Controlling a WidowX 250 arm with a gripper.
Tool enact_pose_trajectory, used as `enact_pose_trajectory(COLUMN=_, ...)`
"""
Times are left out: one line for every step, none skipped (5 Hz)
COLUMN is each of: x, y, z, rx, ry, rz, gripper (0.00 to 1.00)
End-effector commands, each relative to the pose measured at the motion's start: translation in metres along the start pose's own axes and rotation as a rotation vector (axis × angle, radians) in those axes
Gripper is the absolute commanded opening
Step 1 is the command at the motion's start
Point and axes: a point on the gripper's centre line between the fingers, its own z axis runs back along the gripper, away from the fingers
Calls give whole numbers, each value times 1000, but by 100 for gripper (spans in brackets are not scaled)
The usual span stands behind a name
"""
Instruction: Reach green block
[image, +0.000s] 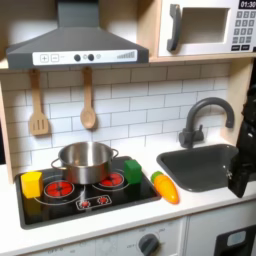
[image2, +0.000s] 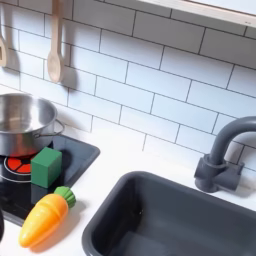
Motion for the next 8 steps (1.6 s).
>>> enact_pose_trajectory(x=0, y=0, z=0, rx=-2, ry=-1, rz=0, gripper=100)
enact_pose_trajectory(x=12, y=7, z=-7, rx=11, ry=-4, rz=16, gripper=100)
enact_pose_trajectory(x=27, y=10, z=-8, rx=21, ry=-12, rz=27, gripper=100)
enact_pose_trajectory(x=46, y=18, z=-13, rx=38, ry=-7, rz=20, gripper=100)
enact_pose_trajectory(x=66, y=26, z=-16, rx=52, ry=-15, rz=18, gripper=100)
enact_pose_trajectory(x=88, y=29, z=-18, rx=55, ry=-28, rz=22, gripper=100)
enact_pose_trajectory(x=114, y=32, z=-23, rx=64, ry=-35, rz=22, gripper=100)
enact_pose_trajectory(x=138, y=40, z=-28, rx=75, ry=-40, rz=37, gripper=100)
